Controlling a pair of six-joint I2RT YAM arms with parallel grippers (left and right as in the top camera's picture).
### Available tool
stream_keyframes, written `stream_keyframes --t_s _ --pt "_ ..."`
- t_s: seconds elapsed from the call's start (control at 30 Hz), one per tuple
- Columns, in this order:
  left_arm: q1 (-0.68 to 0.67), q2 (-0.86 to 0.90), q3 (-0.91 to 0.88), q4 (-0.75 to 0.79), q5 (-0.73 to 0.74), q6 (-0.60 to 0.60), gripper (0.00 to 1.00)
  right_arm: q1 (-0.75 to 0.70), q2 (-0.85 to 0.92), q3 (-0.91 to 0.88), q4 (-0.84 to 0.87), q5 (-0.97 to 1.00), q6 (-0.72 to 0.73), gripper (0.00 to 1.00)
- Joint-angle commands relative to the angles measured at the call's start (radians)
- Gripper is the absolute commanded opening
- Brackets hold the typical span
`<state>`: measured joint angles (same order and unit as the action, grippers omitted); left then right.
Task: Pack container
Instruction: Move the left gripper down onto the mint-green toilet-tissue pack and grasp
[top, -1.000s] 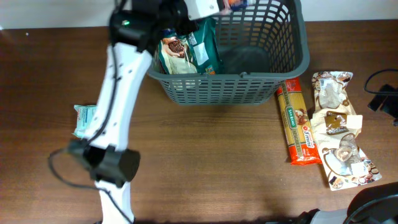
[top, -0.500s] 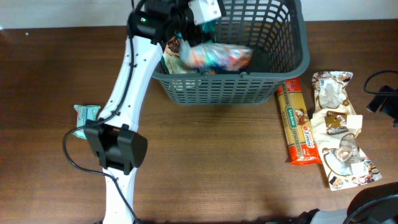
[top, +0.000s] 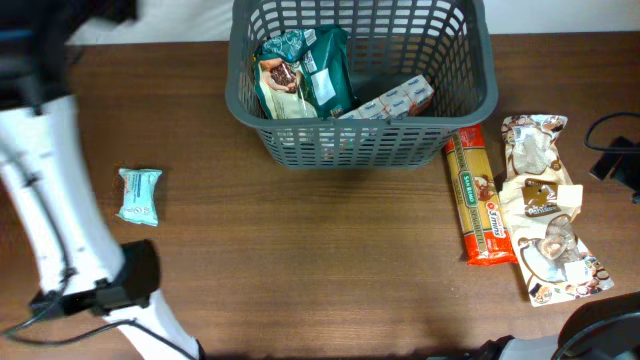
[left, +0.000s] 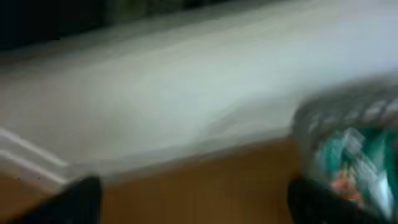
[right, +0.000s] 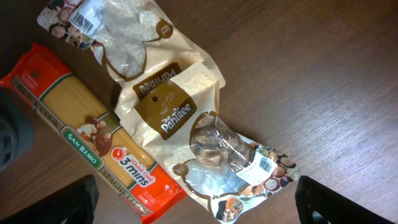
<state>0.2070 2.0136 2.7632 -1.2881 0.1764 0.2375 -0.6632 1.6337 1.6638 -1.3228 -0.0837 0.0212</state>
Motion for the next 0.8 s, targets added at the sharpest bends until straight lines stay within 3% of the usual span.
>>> stream_keyframes --t_s 0.0,0.2,0.47,0.67,0.77 --pt "0.076 0.068 -0.086 -0.152 -0.017 -0.157 0.89 0.001 0.000 0.000 0.002 -0.026 -0.005 0.99" --pt "0.133 0.101 -0.337 -0.254 -0.018 0.074 0.92 0.001 0.000 0.000 0.002 -0.026 -0.005 0.99" --pt "0.134 0.103 -0.791 0.001 -0.096 0.151 1.00 0.001 0.000 0.000 -0.001 -0.025 -0.005 0.99" --pt "0.134 0.103 -1.001 0.202 -0.174 0.307 0.99 0.001 0.000 0.000 0.002 -0.024 -0.006 0.99" --pt "0.135 0.103 -1.070 0.289 -0.213 0.322 0.99 0.001 0.001 0.000 -0.001 -0.021 -0.021 0.99"
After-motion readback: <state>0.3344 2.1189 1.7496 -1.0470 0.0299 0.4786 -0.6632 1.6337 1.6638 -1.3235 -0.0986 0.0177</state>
